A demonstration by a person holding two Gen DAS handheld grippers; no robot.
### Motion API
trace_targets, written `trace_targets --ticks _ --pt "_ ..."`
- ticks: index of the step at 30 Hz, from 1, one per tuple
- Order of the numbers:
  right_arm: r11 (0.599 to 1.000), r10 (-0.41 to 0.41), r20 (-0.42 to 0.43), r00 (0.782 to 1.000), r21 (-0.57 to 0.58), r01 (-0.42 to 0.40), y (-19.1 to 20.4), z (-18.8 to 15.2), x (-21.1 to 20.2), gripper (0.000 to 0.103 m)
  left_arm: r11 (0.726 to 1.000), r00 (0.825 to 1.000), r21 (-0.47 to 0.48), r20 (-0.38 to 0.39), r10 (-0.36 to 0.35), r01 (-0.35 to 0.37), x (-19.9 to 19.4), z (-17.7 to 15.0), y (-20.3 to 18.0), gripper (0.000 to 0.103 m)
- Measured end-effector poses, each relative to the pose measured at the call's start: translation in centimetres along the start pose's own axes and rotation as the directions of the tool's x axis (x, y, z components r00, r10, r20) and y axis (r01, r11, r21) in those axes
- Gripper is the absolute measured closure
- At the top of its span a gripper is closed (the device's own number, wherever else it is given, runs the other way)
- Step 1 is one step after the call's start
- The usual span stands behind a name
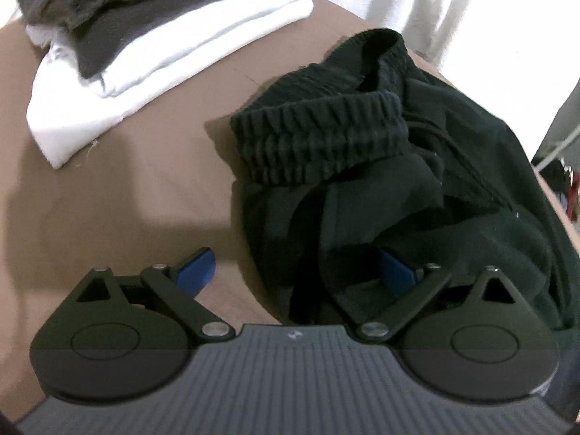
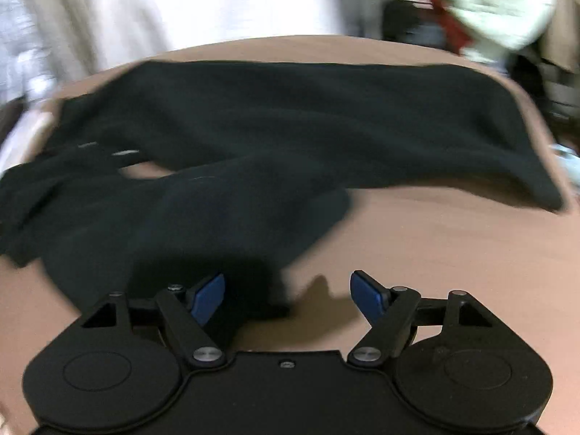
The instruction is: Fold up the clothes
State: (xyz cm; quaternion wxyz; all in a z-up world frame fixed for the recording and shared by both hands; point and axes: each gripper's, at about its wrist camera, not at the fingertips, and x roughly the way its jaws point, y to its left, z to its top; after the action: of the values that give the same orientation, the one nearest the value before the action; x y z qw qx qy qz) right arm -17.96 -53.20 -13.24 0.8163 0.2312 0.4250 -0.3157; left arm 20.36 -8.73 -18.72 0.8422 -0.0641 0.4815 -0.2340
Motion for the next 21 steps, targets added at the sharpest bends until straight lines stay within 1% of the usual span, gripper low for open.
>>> trace_targets --ticks 1,2,3,4,5,7,8,10,11,12,13,14,15,16,17,18,20,21 --pt "0.998 -0.018 0.013 1.000 0.060 0.018 -0.9 -0.3 -0.4 0.022 1.000 1.000 0.004 0.003 0.003 -0.003 -0.2 0.0 -0.1 0.006" --pt "0.991 -0.016 0.034 0.999 0.134 0.012 -1.9 -0.7 -0.9 0.022 1.000 1.000 0.017 0.011 0.008 -0.009 -0.4 0.0 -0.2 0.006" --pt "0.976 0.013 0.054 0.998 0.214 -0.024 -2.9 -1.3 -1.4 0.022 0.999 1.000 0.037 0.025 0.015 -0.016 -0.7 0.0 -0.4 0.007" --pt "0.950 0.068 0.078 0.995 0.299 -0.088 -3.9 -2.0 -1.8 0.022 0.998 0.999 0.057 0.039 0.022 -0.024 -1.0 0.0 -0.7 0.008" --pt "0.914 0.130 0.098 0.987 0.374 -0.158 -4.5 -2.7 -1.9 0.022 0.996 0.998 0.077 0.055 0.029 -0.033 -1.3 0.1 -1.0 0.008" --pt "0.836 0.259 0.102 0.960 0.474 -0.276 -4.6 -4.0 -1.4 0.022 0.995 0.996 0.101 0.083 0.013 -0.021 -2.1 0.1 -1.5 0.008" --pt "0.808 0.312 0.102 0.945 0.495 -0.320 -4.3 -4.4 -1.2 0.022 0.994 0.996 0.109 0.093 0.000 -0.010 -2.4 0.1 -1.7 0.008" --pt "0.781 0.394 0.091 0.914 0.492 -0.386 -2.8 -4.5 -0.6 0.022 0.991 0.996 0.136 0.094 -0.006 -0.007 -2.4 -0.2 -2.1 0.007" --pt "0.779 0.420 0.068 0.905 0.484 -0.398 -1.6 -4.5 -0.2 0.021 0.989 0.996 0.149 0.093 -0.008 -0.006 -2.3 -0.3 -2.4 0.006" --pt "0.790 0.421 0.043 0.906 0.473 -0.389 -0.6 -4.5 0.3 0.019 0.987 0.996 0.163 0.093 -0.010 -0.005 -2.2 -0.4 -2.6 0.005" --pt "0.811 0.393 0.021 0.919 0.463 -0.357 0.4 -4.5 0.8 0.019 0.985 0.997 0.175 0.077 -0.005 -0.009 -1.8 -0.6 -2.7 0.005" --pt "0.830 0.333 0.007 0.943 0.472 -0.297 1.2 -4.5 1.3 0.019 0.984 0.999 0.175 0.055 0.004 -0.014 -1.1 -0.8 -2.6 0.005" --pt "0.841 0.256 -0.003 0.967 0.493 -0.221 2.0 -4.6 1.7 0.019 0.987 0.999 0.159 0.038 0.009 -0.015 -0.5 -0.9 -2.4 0.004" --pt "0.847 0.202 -0.015 0.979 0.505 -0.167 2.6 -4.8 2.1 0.019 0.991 1.000 0.135 0.025 0.008 -0.011 0.0 -0.9 -2.2 0.000" --pt "0.851 0.169 -0.027 0.985 0.508 -0.132 3.2 -5.1 2.5 0.019 0.994 1.000 0.108 0.013 0.004 -0.005 0.3 -0.8 -1.9 0.000" --pt "0.854 0.168 -0.032 0.985 0.504 -0.129 3.7 -5.4 2.9 0.018 0.997 1.000 0.082 0.001 0.000 0.000 0.7 -0.7 -1.7 0.000" --pt "0.855 0.233 -0.015 0.972 0.480 -0.197 4.5 -5.7 3.7 0.018 1.000 1.000 0.028 -0.022 -0.009 0.009 1.5 -0.6 -1.1 0.002" --pt "0.848 0.277 0.012 0.961 0.467 -0.250 5.0 -5.8 4.2 0.017 0.998 1.000 0.063 -0.015 0.002 -0.001 1.7 -0.5 -1.6 0.008"
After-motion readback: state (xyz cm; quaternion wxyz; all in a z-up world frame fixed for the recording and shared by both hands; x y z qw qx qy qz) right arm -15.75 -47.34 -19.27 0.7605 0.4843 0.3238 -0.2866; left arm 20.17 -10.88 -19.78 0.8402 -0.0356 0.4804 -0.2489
